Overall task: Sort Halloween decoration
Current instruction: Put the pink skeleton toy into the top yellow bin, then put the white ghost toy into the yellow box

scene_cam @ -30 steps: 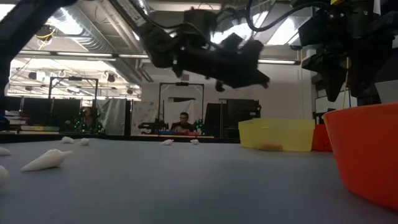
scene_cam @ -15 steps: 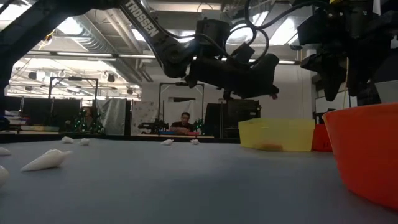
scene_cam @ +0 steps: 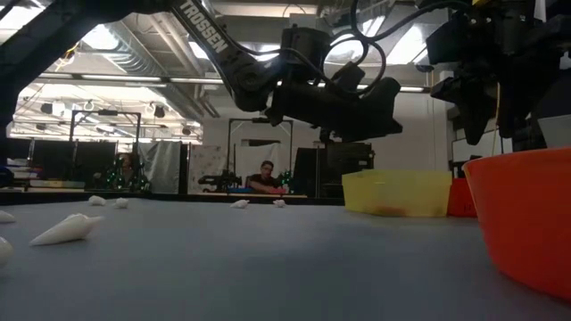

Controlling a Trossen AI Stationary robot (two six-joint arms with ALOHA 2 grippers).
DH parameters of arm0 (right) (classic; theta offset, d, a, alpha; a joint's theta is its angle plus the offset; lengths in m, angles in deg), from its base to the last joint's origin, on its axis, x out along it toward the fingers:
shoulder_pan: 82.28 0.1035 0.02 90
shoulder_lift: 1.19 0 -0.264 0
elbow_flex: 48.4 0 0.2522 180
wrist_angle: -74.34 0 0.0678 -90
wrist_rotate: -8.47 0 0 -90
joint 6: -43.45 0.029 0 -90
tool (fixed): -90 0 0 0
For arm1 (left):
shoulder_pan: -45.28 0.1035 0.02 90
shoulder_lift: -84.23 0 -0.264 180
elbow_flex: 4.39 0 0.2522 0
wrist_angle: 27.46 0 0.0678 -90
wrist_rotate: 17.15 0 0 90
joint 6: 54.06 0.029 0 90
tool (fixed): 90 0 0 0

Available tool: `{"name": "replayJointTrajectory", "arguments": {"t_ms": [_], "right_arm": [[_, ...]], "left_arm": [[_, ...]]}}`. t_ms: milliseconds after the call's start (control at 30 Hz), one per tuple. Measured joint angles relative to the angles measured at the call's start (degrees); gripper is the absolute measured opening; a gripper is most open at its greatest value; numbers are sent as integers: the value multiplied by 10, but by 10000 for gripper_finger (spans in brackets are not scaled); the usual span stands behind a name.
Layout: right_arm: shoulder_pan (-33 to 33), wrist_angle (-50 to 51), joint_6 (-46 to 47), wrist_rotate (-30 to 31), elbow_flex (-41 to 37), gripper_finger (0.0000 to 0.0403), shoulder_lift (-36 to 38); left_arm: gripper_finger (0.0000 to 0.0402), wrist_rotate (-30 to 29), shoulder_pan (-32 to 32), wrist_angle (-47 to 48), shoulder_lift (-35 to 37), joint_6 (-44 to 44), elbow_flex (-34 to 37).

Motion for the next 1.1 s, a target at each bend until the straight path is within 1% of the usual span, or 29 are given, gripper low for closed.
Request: {"name": "replayJointTrajectory", "arguments": {"t_ms": [200, 867, 1000, 1100], "right_arm": [[0, 0, 0, 0, 0, 221, 0], [0, 0, 0, 0, 0, 221, 0], [0, 1, 1, 5, 0, 221, 0], [0, 1, 17, 37, 0, 221, 0]], "left_arm": [[170, 0, 0, 0, 0, -1, 0], [167, 4, 0, 0, 2, 0, 0], [167, 5, 0, 31, 26, 0, 0], [167, 5, -1, 92, 64, 0, -1]]}}
